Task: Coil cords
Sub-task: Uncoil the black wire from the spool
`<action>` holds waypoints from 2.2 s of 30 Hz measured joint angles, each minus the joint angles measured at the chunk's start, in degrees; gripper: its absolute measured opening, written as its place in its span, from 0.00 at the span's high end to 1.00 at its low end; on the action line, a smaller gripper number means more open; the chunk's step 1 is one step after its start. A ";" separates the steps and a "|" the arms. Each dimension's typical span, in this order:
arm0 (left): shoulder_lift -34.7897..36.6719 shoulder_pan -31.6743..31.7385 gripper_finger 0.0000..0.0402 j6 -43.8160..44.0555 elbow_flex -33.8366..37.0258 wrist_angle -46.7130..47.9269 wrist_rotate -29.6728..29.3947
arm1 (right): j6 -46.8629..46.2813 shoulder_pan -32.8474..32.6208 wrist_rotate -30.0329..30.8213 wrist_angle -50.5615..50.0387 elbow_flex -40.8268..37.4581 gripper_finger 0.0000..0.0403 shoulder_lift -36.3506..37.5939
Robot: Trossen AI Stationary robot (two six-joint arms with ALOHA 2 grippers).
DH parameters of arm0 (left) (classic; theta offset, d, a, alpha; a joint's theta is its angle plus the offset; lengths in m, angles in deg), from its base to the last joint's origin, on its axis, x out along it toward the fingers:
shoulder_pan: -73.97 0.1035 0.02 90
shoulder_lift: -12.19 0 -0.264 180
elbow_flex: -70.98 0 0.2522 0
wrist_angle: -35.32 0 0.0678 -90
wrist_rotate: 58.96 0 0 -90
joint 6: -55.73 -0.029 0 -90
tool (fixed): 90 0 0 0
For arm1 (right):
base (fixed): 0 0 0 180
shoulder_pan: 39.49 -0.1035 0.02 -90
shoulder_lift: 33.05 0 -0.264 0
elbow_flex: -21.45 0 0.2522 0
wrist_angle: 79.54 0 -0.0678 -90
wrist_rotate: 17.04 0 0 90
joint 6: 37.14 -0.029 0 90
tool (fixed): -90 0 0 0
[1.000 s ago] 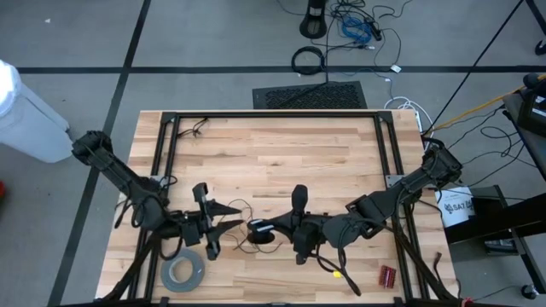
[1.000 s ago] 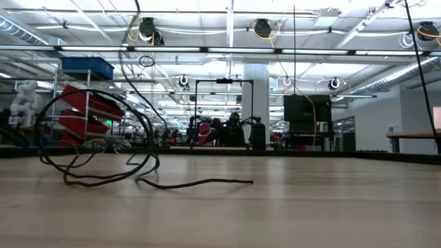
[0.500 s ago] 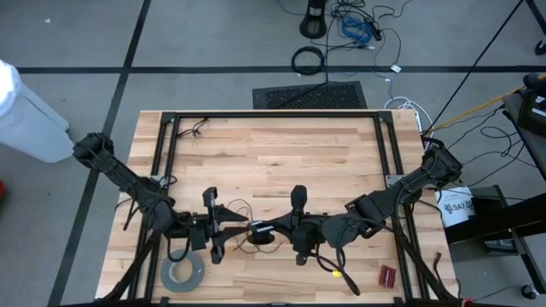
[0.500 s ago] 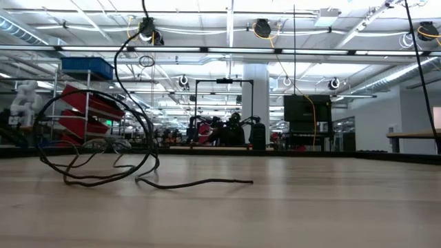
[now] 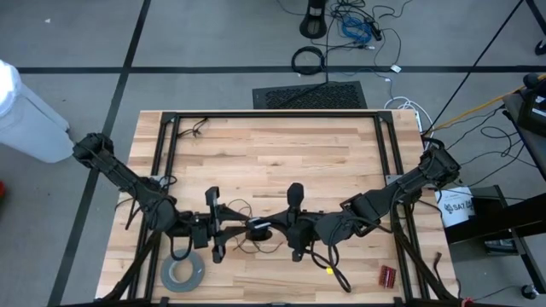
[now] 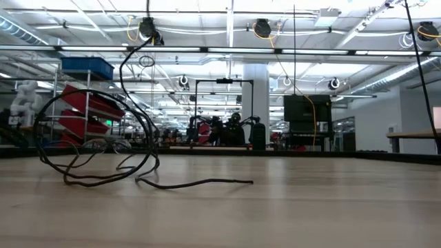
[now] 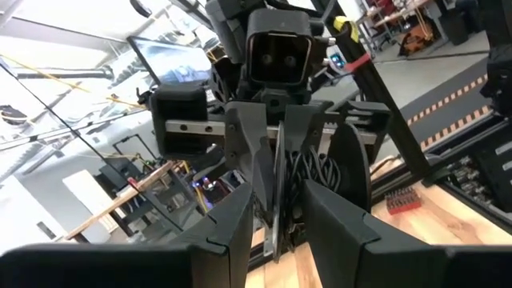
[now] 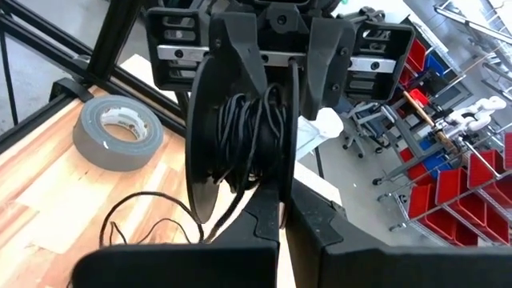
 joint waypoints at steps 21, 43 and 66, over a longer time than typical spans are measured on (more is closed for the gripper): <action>0.00 -0.17 0.76 -0.48 0.00 1.88 -1.99 | 0.09 -0.08 0.33 -1.38 -0.02 1.00 0.00; 0.04 -0.04 0.99 -1.83 0.00 2.16 -4.63 | -1.64 -0.24 2.39 -2.13 -0.02 0.94 0.00; 5.62 -3.50 1.00 -3.21 0.00 8.31 -8.26 | -36.92 -3.51 7.88 -15.90 -0.02 0.80 -0.68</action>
